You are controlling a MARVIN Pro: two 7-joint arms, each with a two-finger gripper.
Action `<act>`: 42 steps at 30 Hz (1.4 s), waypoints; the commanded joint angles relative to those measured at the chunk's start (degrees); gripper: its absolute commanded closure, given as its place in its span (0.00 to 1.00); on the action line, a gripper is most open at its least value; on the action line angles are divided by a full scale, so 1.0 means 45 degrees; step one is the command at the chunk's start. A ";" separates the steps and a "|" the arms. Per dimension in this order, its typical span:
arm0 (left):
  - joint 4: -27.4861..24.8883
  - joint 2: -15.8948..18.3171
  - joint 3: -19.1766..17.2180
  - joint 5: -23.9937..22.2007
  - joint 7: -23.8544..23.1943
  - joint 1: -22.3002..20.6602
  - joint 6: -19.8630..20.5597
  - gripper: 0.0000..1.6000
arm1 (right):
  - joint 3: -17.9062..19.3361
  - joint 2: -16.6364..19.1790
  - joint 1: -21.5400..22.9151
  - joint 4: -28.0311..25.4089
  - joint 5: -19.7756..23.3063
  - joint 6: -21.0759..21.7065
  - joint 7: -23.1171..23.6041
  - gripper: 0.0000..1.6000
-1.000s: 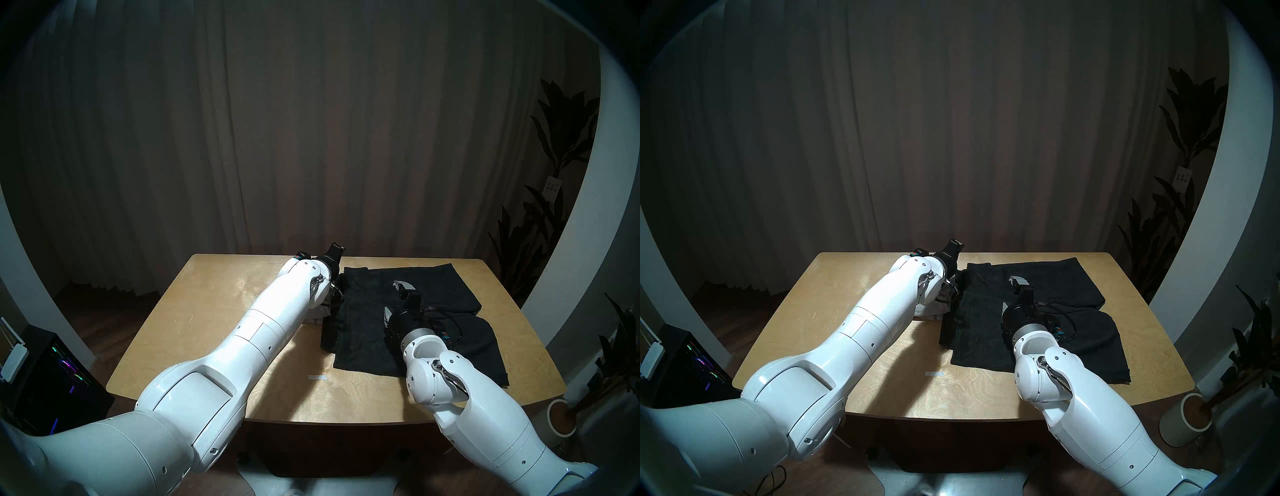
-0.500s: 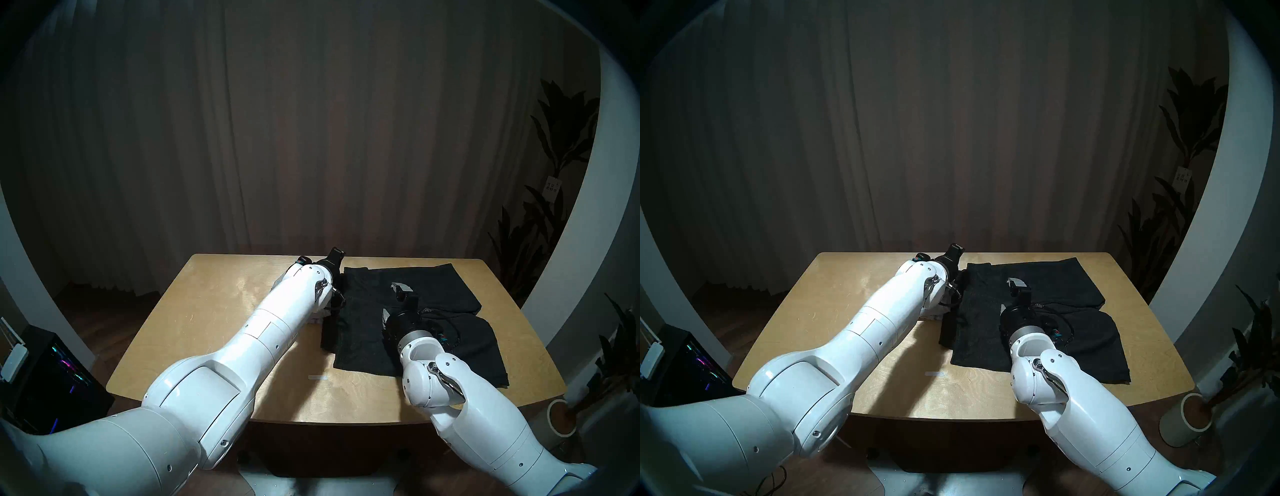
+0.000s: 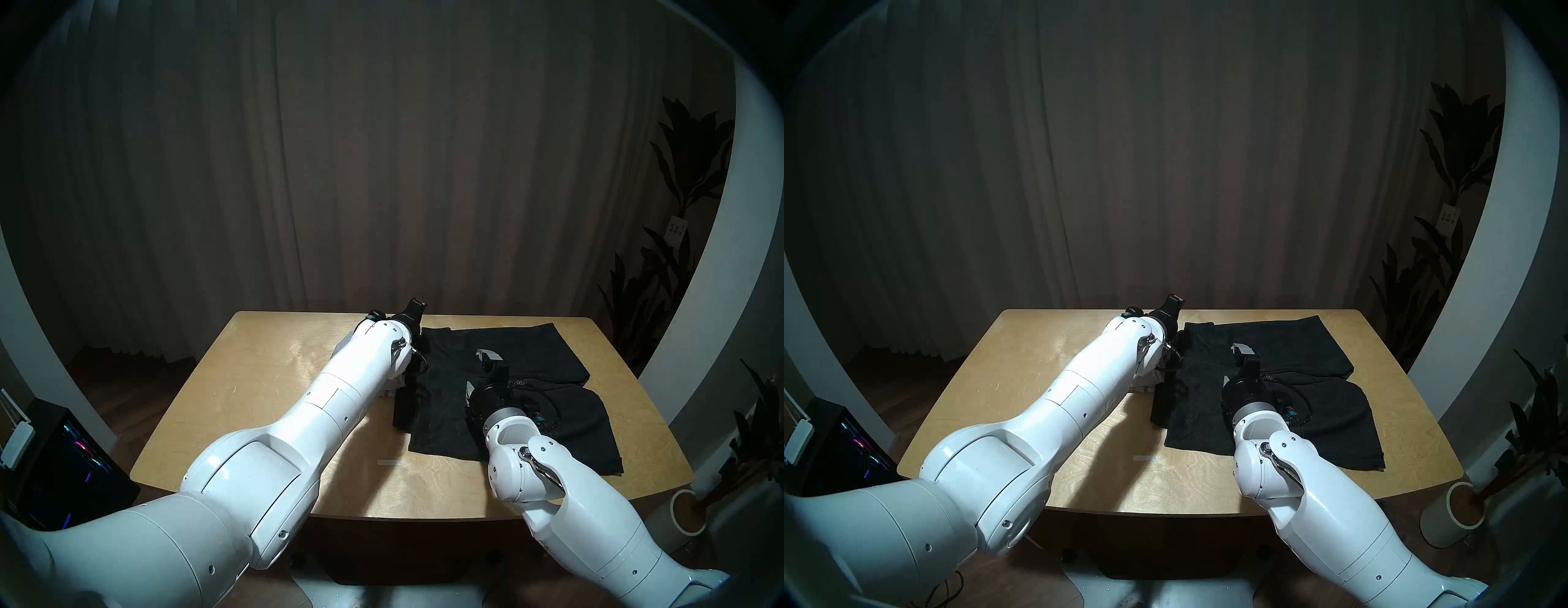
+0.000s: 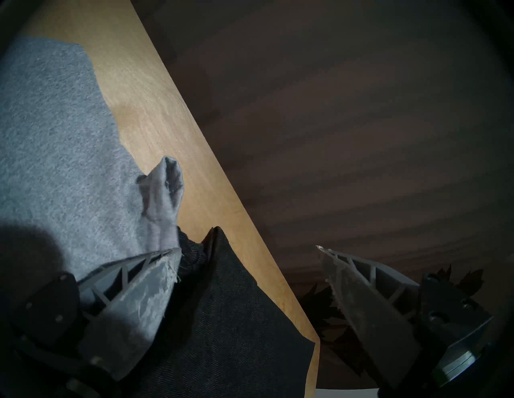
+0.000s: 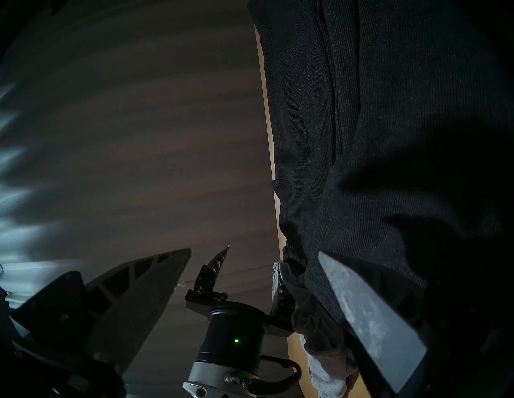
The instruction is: Fold pants twice and stack them
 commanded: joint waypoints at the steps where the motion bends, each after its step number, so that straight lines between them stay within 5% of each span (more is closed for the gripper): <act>1: -0.0345 -0.0036 -0.0024 0.0024 -0.0179 -0.0452 0.0138 0.00 | 0.0035 -0.0064 0.0113 -0.0248 -0.0049 -0.0054 0.0086 0.00; 6: -0.0196 -0.0209 -0.0133 -0.0062 -0.0138 -0.0428 0.0114 0.00 | 0.0044 -0.0020 0.0111 -0.0272 -0.0050 -0.0084 0.0072 0.00; 21: -0.3106 0.1179 -0.2038 -0.1340 0.0168 0.0796 -0.0134 0.00 | 0.0818 0.0569 -0.0329 -0.1208 0.0319 -0.0127 0.0154 0.00; 42: -0.6437 0.2604 -0.2875 -0.2223 -0.0061 0.3020 0.0708 0.00 | 0.2412 0.2141 -0.1818 -0.3416 0.1111 0.0082 0.0132 0.00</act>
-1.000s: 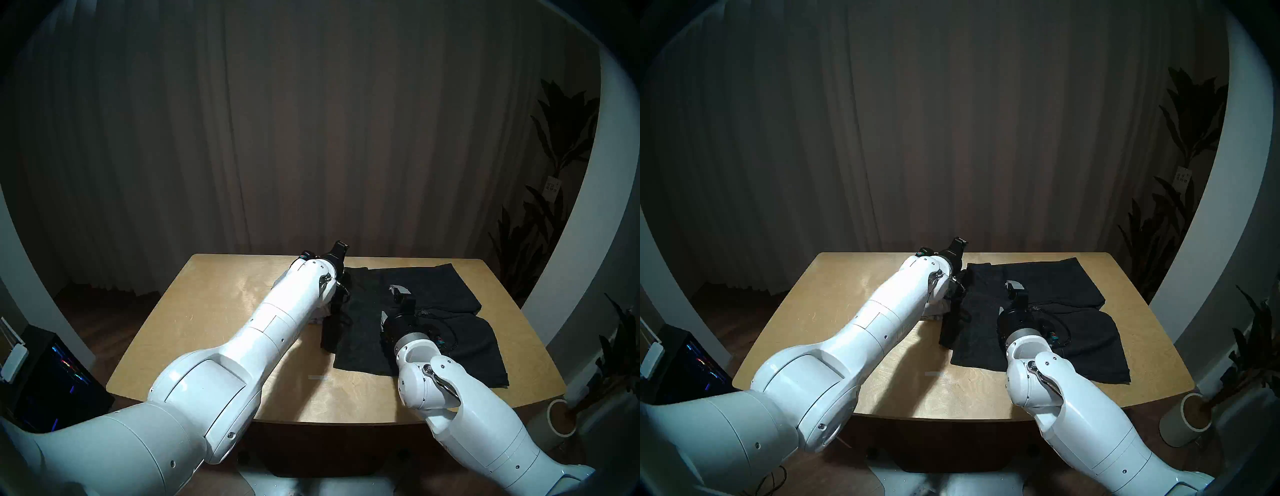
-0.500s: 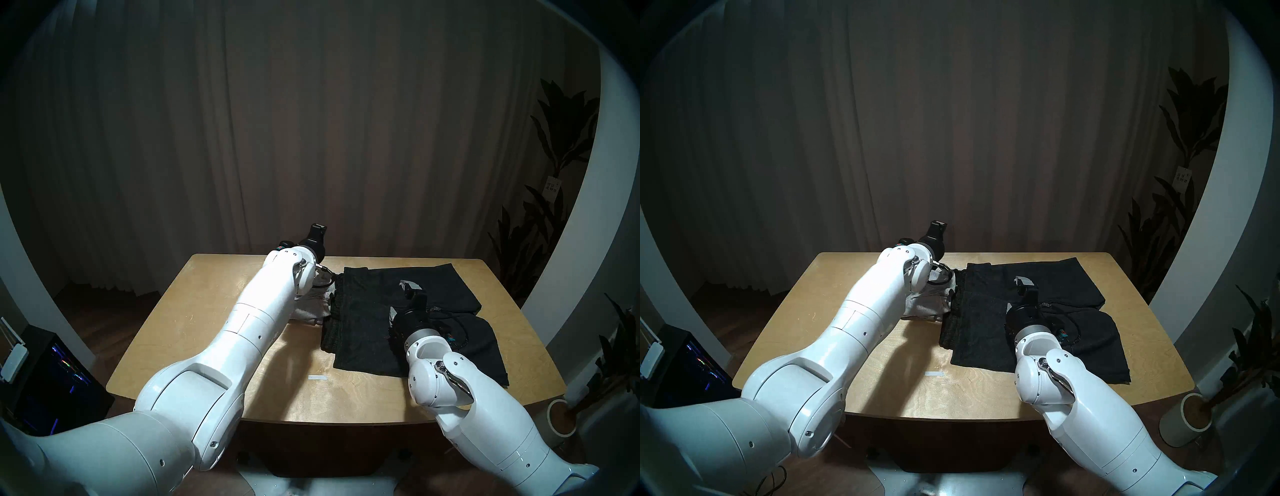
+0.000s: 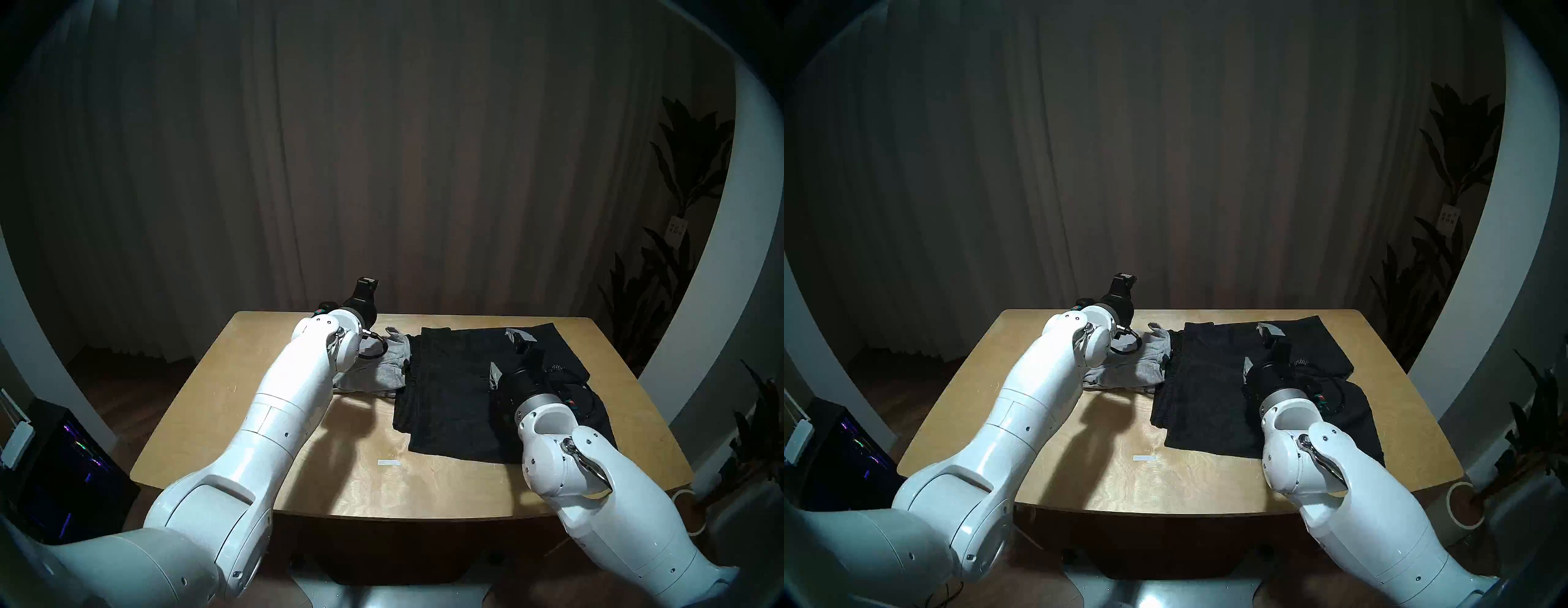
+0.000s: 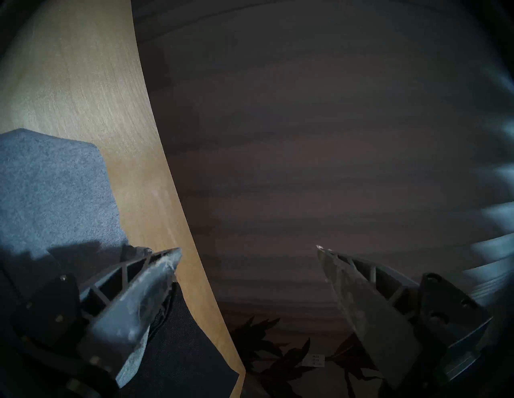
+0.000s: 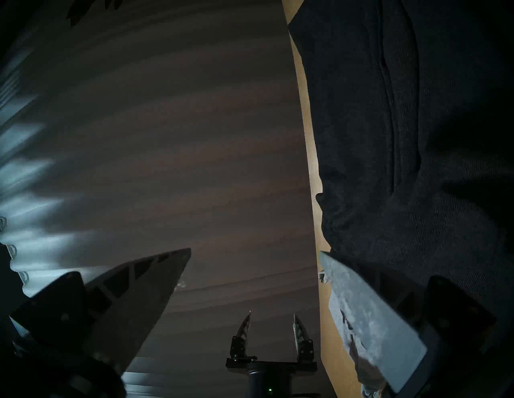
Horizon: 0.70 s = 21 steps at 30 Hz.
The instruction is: Fold pants twice and stack them
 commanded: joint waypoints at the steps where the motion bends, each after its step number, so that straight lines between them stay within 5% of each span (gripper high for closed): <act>1: -0.1364 0.0438 -0.0265 -0.0232 -0.0246 0.0514 0.0264 0.00 | 0.0777 0.0773 -0.0573 -0.0852 0.0148 0.0130 0.0075 0.00; 21: -0.4584 0.1826 -0.0817 -0.0821 -0.0584 0.3374 0.1062 0.00 | 0.2458 0.2205 -0.2241 -0.1795 0.1143 0.1033 -0.0077 0.00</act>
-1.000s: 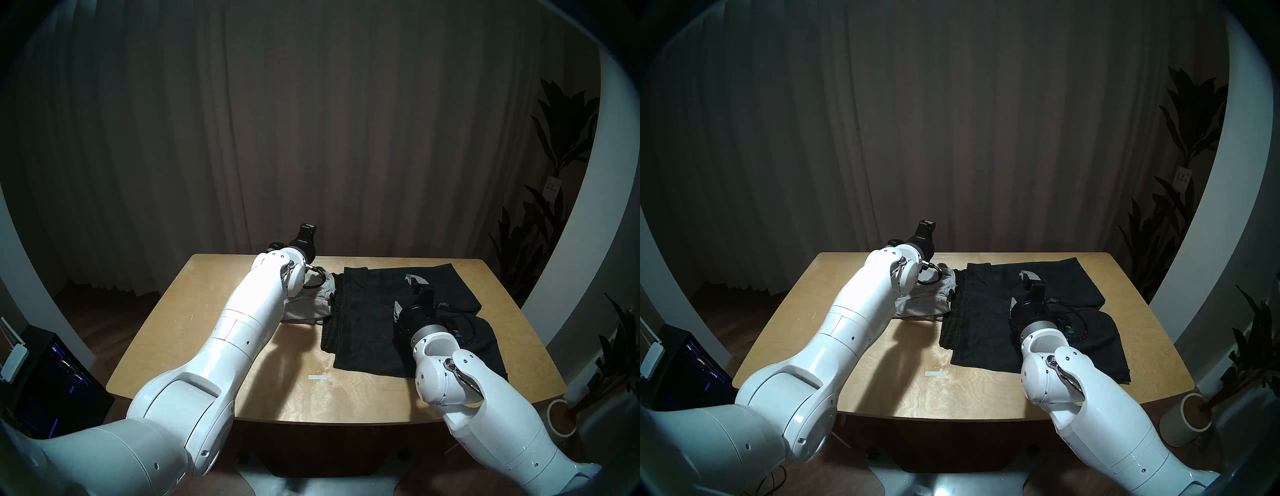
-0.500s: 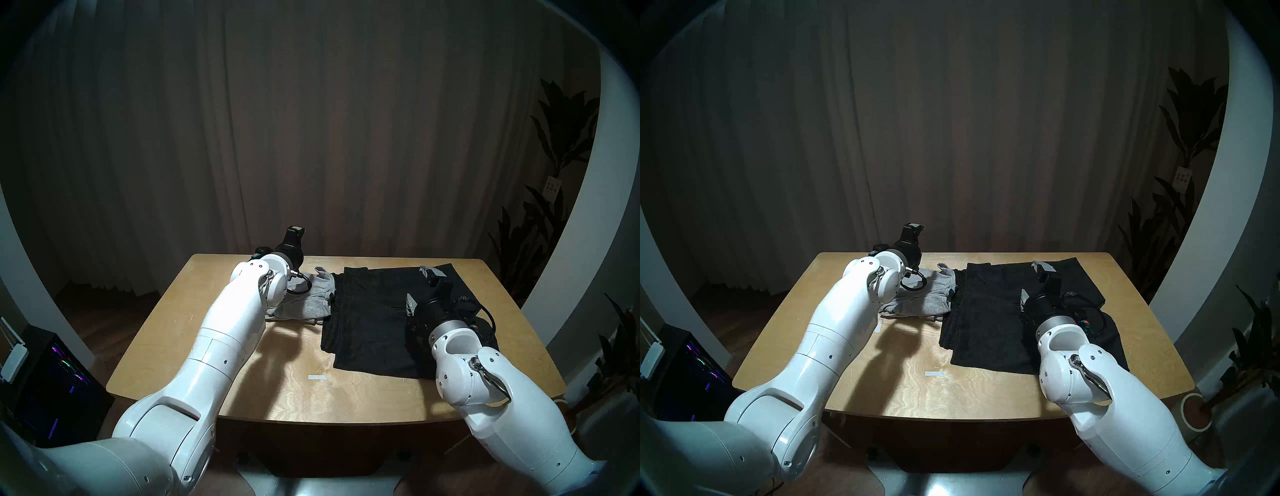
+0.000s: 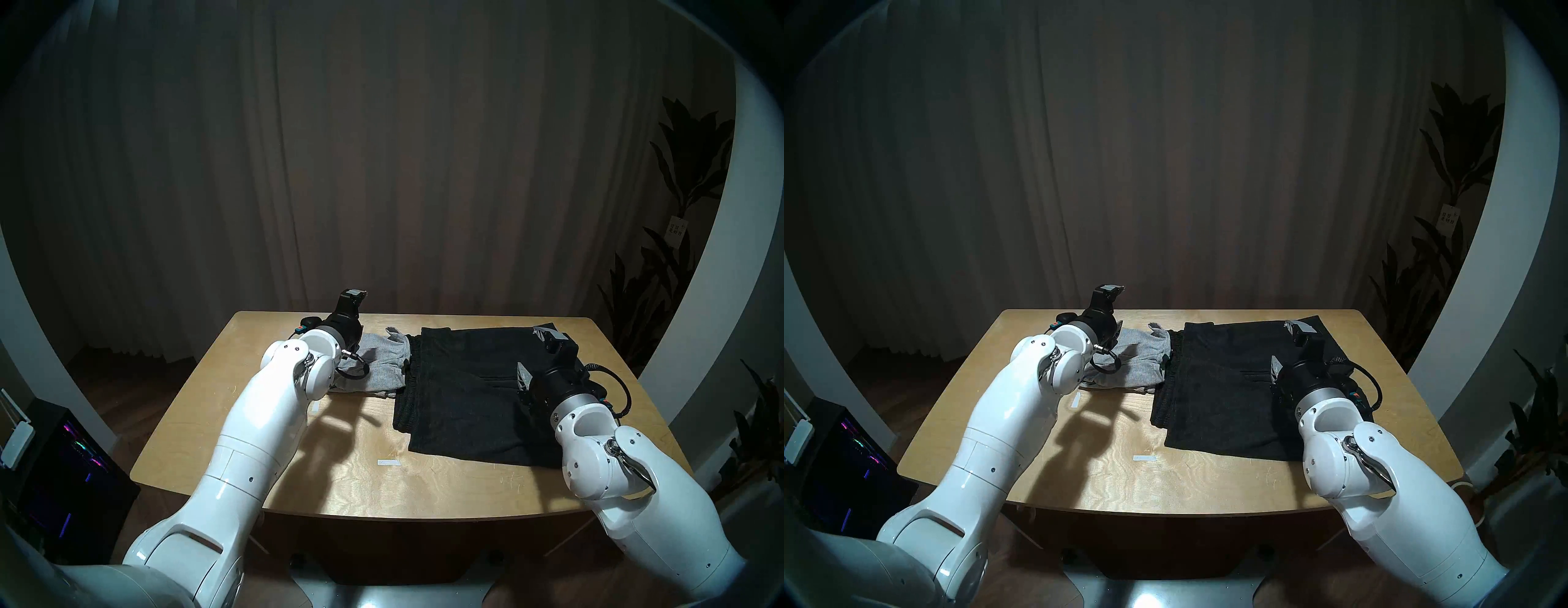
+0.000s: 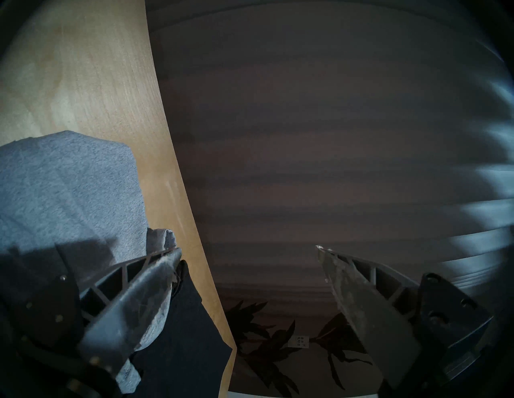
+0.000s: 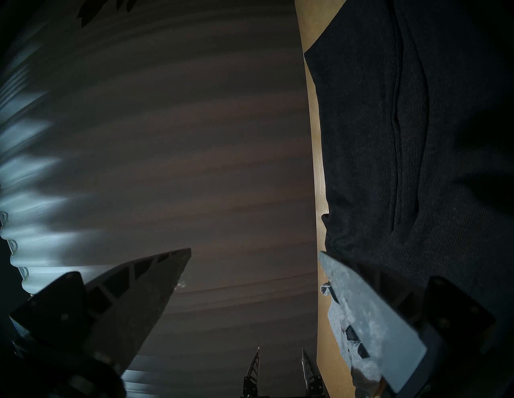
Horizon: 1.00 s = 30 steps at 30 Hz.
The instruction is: Fold pants twice and stack them
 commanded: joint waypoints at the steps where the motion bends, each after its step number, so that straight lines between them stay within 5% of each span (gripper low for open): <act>1: -0.1489 0.0654 -0.0305 0.0001 -0.0549 0.0836 0.0191 0.00 | 0.0699 0.0733 -0.0693 -0.0735 0.0258 0.0514 0.0037 0.00; 18: -0.4096 0.1246 -0.0559 -0.0203 -0.0745 0.2605 0.0572 0.00 | 0.3009 0.1633 -0.3276 -0.1375 0.1744 0.2256 0.0445 0.00; 23: -0.4988 0.1316 -0.0637 -0.0069 -0.0058 0.3072 0.0161 0.00 | 0.3887 0.1719 -0.3929 -0.1116 0.2343 0.3490 0.0903 0.00; 25: -0.5345 0.1152 -0.0705 0.0040 0.0980 0.3182 -0.0460 0.00 | 0.4006 0.1782 -0.3777 -0.0639 0.2627 0.3973 0.1117 0.00; 30: -0.4566 0.0741 -0.0537 0.0124 0.1983 0.2461 -0.0981 0.00 | 0.3930 0.2007 -0.3090 0.0552 0.3118 0.4855 0.1312 0.00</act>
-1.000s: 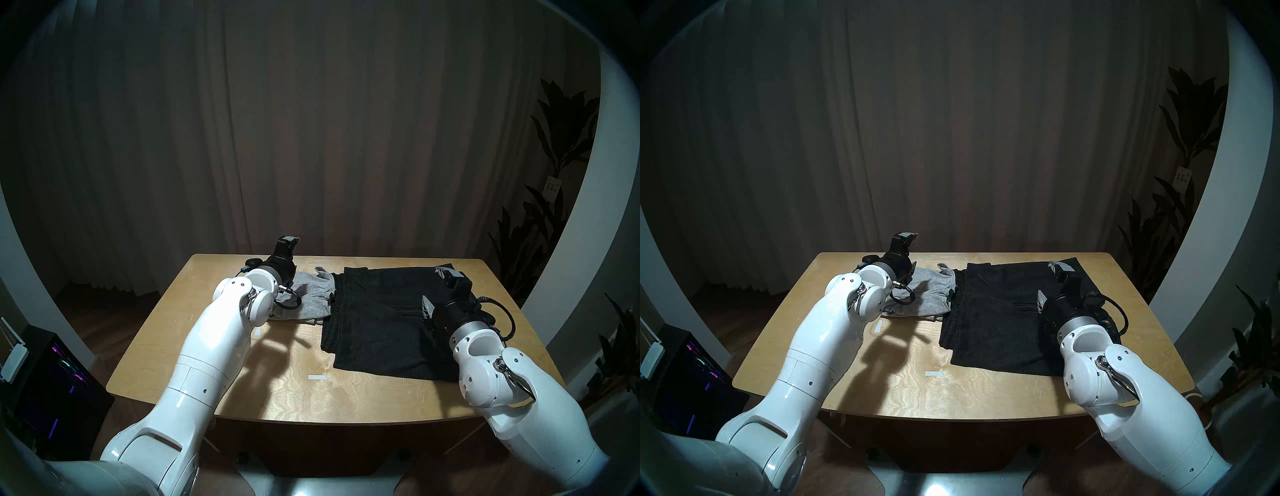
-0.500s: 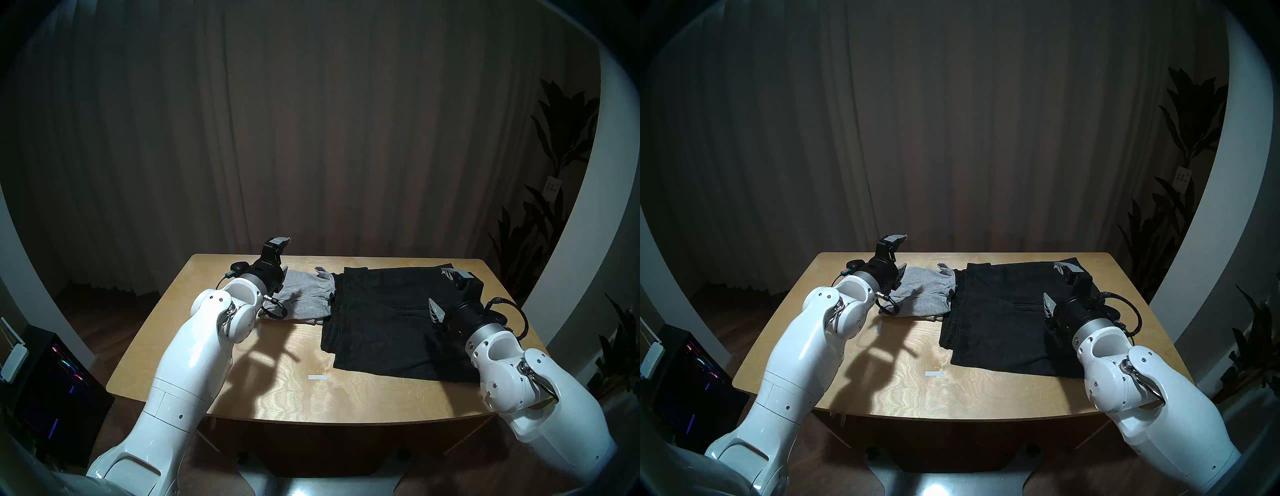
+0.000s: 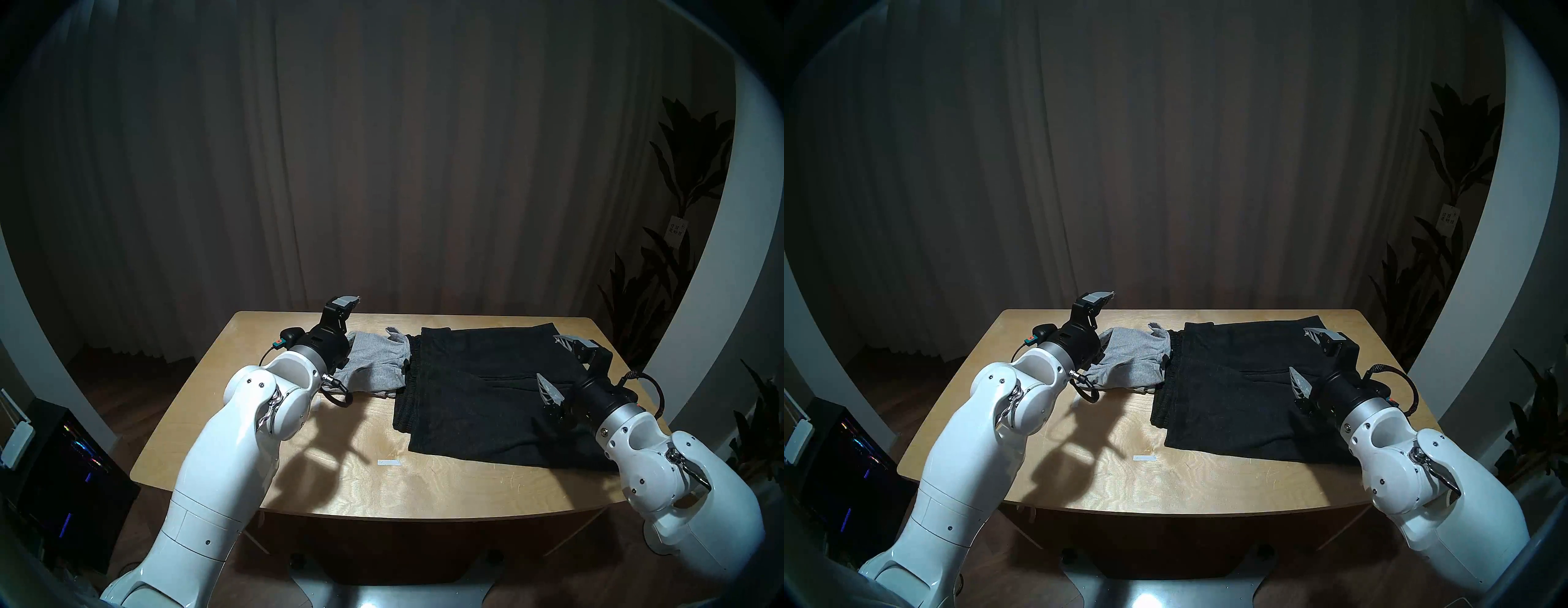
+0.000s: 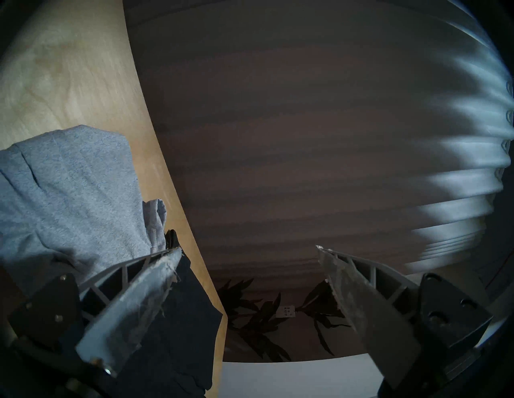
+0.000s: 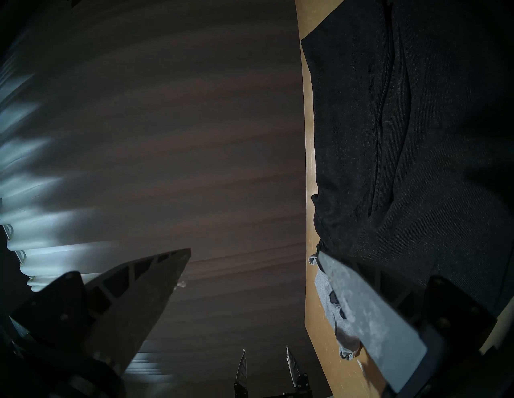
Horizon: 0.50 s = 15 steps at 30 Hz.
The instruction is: Fold pants twice and stack them
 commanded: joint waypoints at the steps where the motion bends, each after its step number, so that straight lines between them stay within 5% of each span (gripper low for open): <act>1: 0.0008 -0.0561 0.0165 0.0255 0.1414 -0.0696 -0.0845 0.00 | 0.0430 0.0307 0.0344 0.1181 0.0589 0.1418 0.0588 0.00; 8: 0.0030 -0.1073 0.0739 0.0231 0.2713 -0.0945 -0.1134 0.00 | 0.1269 0.0216 -0.0466 0.1657 0.1008 0.2506 0.0994 0.00; 15: -0.0594 -0.0768 0.0845 -0.0527 0.3173 -0.0406 -0.0427 0.00 | 0.2229 -0.0115 -0.1921 0.1226 0.1200 0.3108 0.1253 0.00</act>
